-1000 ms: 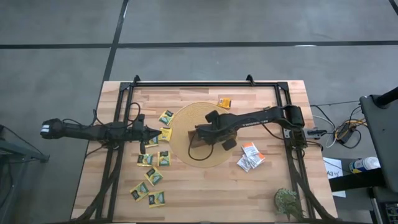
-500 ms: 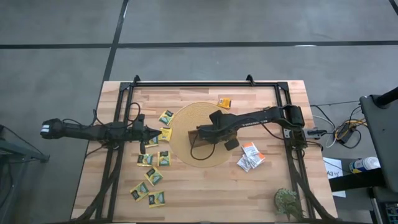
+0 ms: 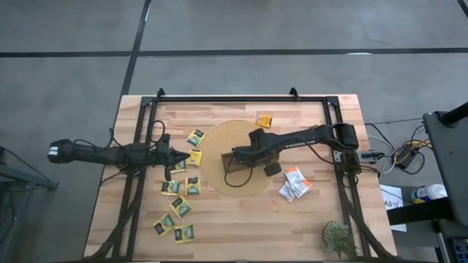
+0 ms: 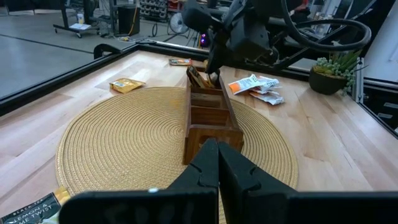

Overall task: Pick & Place Tea
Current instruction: Put the orange tea bag into the right section of the wooden organizer

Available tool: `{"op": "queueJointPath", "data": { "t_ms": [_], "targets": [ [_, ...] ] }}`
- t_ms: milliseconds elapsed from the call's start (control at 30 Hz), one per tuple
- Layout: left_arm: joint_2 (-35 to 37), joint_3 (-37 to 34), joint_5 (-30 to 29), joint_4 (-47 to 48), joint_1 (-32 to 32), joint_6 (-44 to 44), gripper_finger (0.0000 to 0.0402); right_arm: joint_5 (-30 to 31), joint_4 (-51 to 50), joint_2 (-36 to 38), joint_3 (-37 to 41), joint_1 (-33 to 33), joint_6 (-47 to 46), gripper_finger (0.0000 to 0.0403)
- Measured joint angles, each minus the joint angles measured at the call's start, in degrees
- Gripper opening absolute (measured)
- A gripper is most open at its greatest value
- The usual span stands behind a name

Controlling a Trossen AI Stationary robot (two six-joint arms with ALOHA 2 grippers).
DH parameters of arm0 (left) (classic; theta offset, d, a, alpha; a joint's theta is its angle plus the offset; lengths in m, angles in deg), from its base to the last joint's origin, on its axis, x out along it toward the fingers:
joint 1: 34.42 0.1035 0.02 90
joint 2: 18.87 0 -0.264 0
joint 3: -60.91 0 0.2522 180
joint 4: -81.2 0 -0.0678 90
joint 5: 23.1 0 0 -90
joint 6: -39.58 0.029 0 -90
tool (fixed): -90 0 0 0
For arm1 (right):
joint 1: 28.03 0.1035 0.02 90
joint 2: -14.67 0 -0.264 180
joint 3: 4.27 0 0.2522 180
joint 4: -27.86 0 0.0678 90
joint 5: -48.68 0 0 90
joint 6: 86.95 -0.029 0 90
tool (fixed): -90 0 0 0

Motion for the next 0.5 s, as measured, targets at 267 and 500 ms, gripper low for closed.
{"op": "queueJointPath", "data": {
  "t_ms": [267,500],
  "targets": [
    [0.0,0.0,0.0,0.0,0.0,0.0,0.0,-0.1,0.0,2.7,0.0,0.0,-5.4,0.0008],
    [0.0,0.0,0.0,0.0,0.0,0.0,0.0,-0.6,0.8,6.8,0.1,0.0,-10.9,0.0008]
  ]
}}
